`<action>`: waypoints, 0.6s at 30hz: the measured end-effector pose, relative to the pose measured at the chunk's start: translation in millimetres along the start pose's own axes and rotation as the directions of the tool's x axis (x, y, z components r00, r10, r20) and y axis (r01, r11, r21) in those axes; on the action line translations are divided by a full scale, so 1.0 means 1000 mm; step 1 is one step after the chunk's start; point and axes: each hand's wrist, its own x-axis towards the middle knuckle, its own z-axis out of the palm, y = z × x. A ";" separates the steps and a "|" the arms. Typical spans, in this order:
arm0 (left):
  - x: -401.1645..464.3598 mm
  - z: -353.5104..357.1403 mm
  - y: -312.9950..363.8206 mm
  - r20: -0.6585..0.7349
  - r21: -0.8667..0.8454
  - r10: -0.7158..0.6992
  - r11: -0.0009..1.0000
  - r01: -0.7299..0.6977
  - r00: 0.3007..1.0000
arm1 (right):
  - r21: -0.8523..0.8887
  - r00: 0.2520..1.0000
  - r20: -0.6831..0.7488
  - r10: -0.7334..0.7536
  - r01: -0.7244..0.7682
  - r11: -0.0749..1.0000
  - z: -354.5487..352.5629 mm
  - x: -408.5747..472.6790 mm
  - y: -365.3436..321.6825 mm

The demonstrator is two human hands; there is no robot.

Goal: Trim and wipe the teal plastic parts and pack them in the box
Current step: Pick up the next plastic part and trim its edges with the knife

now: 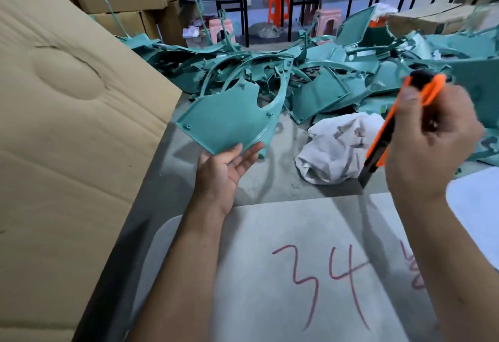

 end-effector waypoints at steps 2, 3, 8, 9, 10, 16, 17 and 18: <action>0.002 0.000 0.002 -0.071 -0.030 -0.018 0.999 0.016 0.997 | 0.188 0.997 -0.055 0.055 -0.044 0.981 0.001 -0.003 -0.005; 0.003 0.000 0.003 -0.096 -0.018 -0.010 1.000 0.008 0.995 | 0.279 0.991 -0.056 0.122 -0.102 0.955 0.002 -0.004 -0.008; 0.006 0.003 0.010 -0.105 0.005 0.057 0.998 -0.057 0.993 | 0.570 0.834 0.274 0.479 -0.542 0.618 0.009 -0.025 -0.010; 0.006 0.003 0.011 -0.106 0.000 0.066 0.998 -0.067 0.992 | 0.569 0.789 0.332 0.517 -0.604 0.558 0.011 -0.030 -0.008; 0.006 0.002 0.012 -0.105 -0.004 0.069 0.998 -0.070 0.992 | 0.561 0.751 0.376 0.543 -0.651 0.512 0.012 -0.035 -0.006; 0.006 -0.002 0.010 -0.073 0.071 0.057 0.996 -0.051 0.996 | 0.478 0.620 0.609 0.494 -0.785 0.395 0.013 -0.043 -0.002; 0.006 -0.001 0.010 -0.105 0.102 0.046 0.994 -0.035 0.993 | 0.461 0.580 0.653 0.487 -0.815 0.352 0.013 -0.043 -0.002; 0.006 0.001 0.009 -0.158 0.135 0.036 0.991 -0.014 0.987 | 0.445 0.539 0.683 0.492 -0.842 0.304 0.013 -0.043 -0.002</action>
